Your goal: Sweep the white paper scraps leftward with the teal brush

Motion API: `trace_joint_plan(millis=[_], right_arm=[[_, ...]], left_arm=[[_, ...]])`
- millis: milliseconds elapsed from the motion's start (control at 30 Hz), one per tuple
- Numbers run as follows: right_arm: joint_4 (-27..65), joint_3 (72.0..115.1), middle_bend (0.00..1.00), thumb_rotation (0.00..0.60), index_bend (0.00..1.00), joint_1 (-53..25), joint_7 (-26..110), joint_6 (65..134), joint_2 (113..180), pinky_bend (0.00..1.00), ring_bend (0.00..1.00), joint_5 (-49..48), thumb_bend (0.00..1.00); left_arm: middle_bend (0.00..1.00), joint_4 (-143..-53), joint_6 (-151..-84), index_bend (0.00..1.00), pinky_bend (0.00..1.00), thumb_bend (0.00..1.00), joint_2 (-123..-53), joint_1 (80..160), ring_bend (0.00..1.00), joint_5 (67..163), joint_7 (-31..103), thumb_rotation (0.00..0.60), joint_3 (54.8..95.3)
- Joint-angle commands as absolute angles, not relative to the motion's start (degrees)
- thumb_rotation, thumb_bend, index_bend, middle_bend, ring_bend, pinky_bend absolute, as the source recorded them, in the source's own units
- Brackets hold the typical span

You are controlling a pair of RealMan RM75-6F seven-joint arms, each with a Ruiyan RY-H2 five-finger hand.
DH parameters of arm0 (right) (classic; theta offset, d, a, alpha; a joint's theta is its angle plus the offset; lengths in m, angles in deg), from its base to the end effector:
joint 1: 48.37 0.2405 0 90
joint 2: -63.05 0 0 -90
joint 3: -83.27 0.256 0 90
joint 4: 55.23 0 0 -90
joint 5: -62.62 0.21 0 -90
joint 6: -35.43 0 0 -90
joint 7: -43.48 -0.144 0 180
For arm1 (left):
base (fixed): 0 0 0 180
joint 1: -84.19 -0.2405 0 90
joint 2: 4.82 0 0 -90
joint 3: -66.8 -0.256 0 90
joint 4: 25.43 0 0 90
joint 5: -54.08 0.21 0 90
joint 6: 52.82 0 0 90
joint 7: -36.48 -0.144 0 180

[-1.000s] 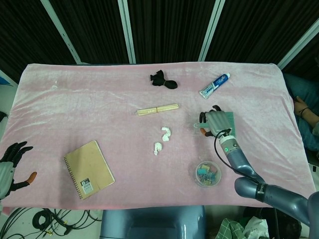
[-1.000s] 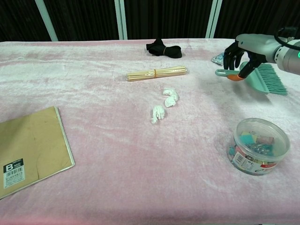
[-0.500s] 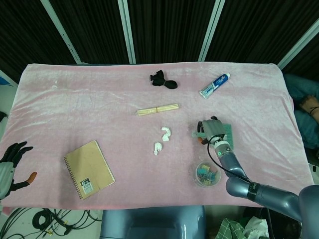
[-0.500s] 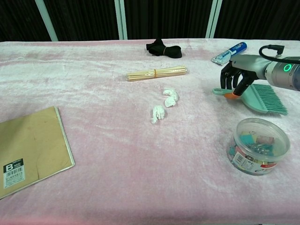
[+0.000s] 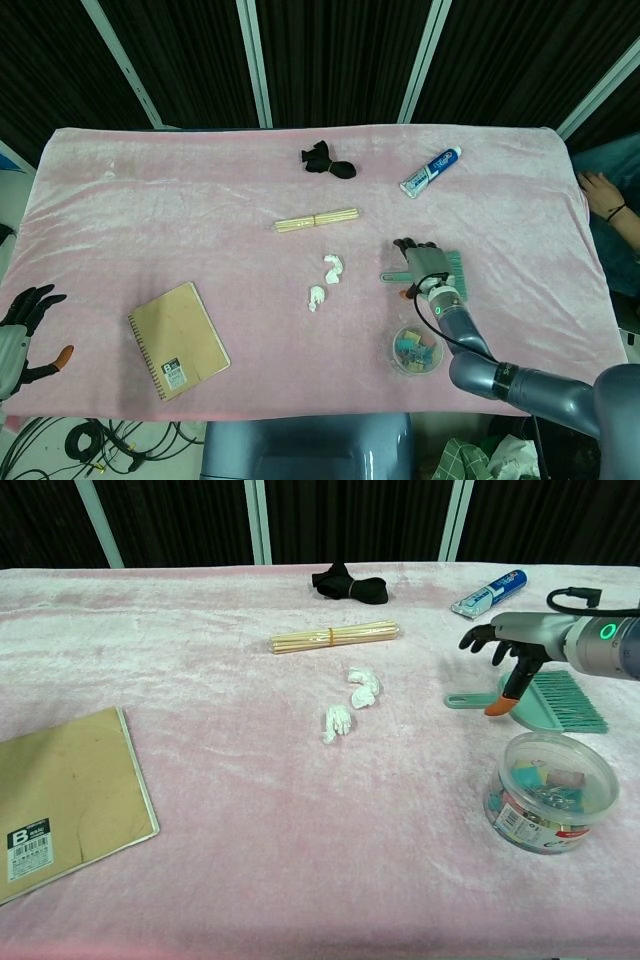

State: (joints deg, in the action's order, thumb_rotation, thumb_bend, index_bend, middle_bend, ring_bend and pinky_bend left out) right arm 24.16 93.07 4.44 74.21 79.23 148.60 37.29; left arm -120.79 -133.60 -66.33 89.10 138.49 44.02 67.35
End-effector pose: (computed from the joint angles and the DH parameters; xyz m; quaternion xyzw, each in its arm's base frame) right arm -0.1826 -0.3923 -0.0079 0.6915 -0.5094 0.2222 0.4614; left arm -0.3151 0.1713 0.1549 -0.5766 -0.4671 -0.3887 0.5462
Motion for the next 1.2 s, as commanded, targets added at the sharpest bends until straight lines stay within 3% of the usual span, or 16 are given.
trace_joint_plan(millis=[33,200,367,500,633,833,1200], right_arm=[[25.2,94.0,0.06,0.6,0.1,4.2,73.1,81.7,147.9,0.14,0.16,35.8,0.06],[30.9,96.0,0.06,0.6,0.1,0.5,67.7,88.5,143.7,0.14,0.16,28.5,0.06],[37.8,94.4,0.06,0.6,0.1,-5.6,63.9,97.1,137.3,0.14,0.16,18.8,0.06],[41.1,89.0,0.06,0.6,0.11,-14.9,55.9,108.3,131.9,0.14,0.16,1.6,0.06],[40.7,84.0,0.07,0.6,0.11,-22.0,51.5,116.3,130.1,0.13,0.16,-8.0,0.06],[33.4,76.6,0.08,0.6,0.11,-34.8,49.5,130.9,134.5,0.13,0.16,-19.1,0.06],[31.0,78.1,0.08,0.6,0.11,-39.2,48.4,133.4,134.8,0.13,0.15,-21.8,0.06]], left_arm=[[0.09,-120.8,-133.7,0.19,0.32,0.31,-66.3,89.1,0.0,138.5,44.0,0.6,67.4],[0.09,-120.6,-133.9,0.19,0.32,0.31,-66.4,89.1,0.0,138.7,43.9,0.6,67.4],[0.09,-120.4,-134.2,0.19,0.31,0.31,-66.7,89.0,0.0,138.8,43.8,0.6,67.6],[0.09,-120.4,-135.0,0.17,0.28,0.31,-66.9,88.9,0.0,139.0,43.7,0.6,67.7],[0.09,-120.2,-135.9,0.15,0.23,0.31,-67.2,88.7,0.0,139.5,43.4,0.6,67.9],[0.09,-119.5,-138.6,0.14,0.1,0.31,-68.0,87.9,0.0,140.3,43.2,0.6,68.4],[0.09,-118.7,-139.1,0.14,0.05,0.31,-68.4,87.8,0.0,141.1,42.4,0.6,68.3]])
